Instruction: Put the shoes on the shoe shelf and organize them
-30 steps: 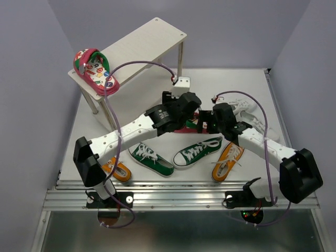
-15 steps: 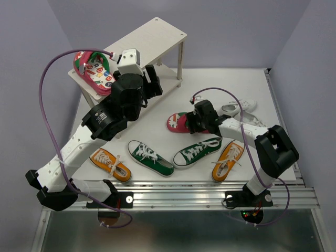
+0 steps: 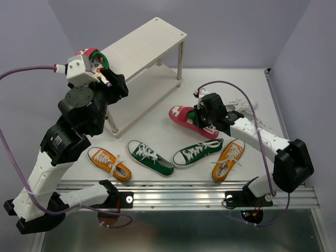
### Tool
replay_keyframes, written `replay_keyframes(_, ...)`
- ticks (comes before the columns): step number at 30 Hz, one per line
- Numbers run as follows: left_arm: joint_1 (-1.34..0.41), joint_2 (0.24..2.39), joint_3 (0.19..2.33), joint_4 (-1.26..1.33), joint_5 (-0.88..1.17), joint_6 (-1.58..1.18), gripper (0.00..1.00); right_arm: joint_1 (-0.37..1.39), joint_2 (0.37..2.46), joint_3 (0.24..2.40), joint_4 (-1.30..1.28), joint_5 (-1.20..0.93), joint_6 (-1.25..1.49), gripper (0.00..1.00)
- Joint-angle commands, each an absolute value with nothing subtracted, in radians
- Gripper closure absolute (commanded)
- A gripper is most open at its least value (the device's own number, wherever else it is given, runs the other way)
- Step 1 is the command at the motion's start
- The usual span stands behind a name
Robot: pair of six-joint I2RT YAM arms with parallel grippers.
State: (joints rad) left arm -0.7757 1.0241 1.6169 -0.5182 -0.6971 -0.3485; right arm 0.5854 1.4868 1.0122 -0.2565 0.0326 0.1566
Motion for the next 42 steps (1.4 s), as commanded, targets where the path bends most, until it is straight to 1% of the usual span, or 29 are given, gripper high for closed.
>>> replay_keyframes(1, -0.756, 1.035, 1.661, -0.567, -0.804, -0.347, 0.18, 0.586, 1.37, 1.195, -0.346, 0.018, 0.167, 0.99)
replay_keyframes(5, -0.752, 1.009, 1.689, -0.558, -0.831, -0.33, 0.17, 0.586, 1.321, 1.346, -0.432, 0.02, 0.17, 0.99)
replay_keyframes(6, -0.753, 0.994, 1.692, -0.557, -0.854, -0.33, 0.18, 0.586, 1.318, 1.421, -0.46, 0.017, 0.184, 0.99)
replay_keyframes(9, -0.752, 0.965, 1.684, -0.531, -0.873, -0.334, 0.17, 0.586, 1.345, 1.546, -0.494, 0.009, 0.21, 0.99)
replay_keyframes(10, -0.752, 0.947, 1.669, -0.52, -0.874, -0.334, 0.18, 0.586, 1.356, 1.627, -0.498, 0.009, 0.219, 0.99)
replay_keyframes(13, -0.752, 0.917, 1.641, -0.494, -0.88, -0.336, 0.18, 0.586, 1.411, 1.738, -0.476, -0.026, 0.251, 0.99)
replay_keyframes(15, -0.752, 0.916, 1.644, -0.502, -0.906, -0.333, 0.18, 0.586, 1.456, 1.86, -0.465, -0.054, 0.279, 0.99)
replay_keyframes(17, -0.752, 0.916, 1.654, -0.509, -0.923, -0.333, 0.18, 0.586, 1.535, 1.96, -0.451, -0.142, 0.308, 0.99)
replay_keyframes(18, -0.752, 0.916, 1.657, -0.518, -0.936, -0.336, 0.18, 0.616, 1.557, 2.026, -0.407, -0.173, 0.327, 0.99)
replay_keyframes(22, -0.752, 0.897, 1.648, -0.523, -0.951, -0.351, 0.18, 0.653, 1.672, 2.173, -0.33, -0.132, 0.333, 0.99)
replay_keyframes(24, -0.752, 0.888, 1.628, -0.514, -0.951, -0.356, 0.18, 0.663, 1.767, 2.253, -0.319, -0.14, 0.334, 0.99)
replay_keyframes(25, -0.752, 0.881, 1.621, -0.512, -0.954, -0.357, 0.17, 0.672, 1.801, 2.338, -0.316, -0.155, 0.337, 0.99)
replay_keyframes(28, -0.752, 0.876, 1.608, -0.512, -0.956, -0.364, 0.17, 0.696, 1.907, 2.451, -0.272, -0.186, 0.35, 0.99)
replay_keyframes(35, -0.752, 0.877, 1.597, -0.511, -0.948, -0.373, 0.17, 0.733, 1.988, 2.499, -0.126, -0.143, 0.362, 0.99)
replay_keyframes(39, -0.752, 0.882, 1.597, -0.509, -0.936, -0.387, 0.18, 0.755, 2.026, 2.542, -0.083, -0.146, 0.365, 0.99)
replay_keyframes(42, -0.752, 0.881, 1.592, -0.514, -0.928, -0.394, 0.18, 0.767, 2.034, 2.533, -0.06, -0.147, 0.353, 0.99)
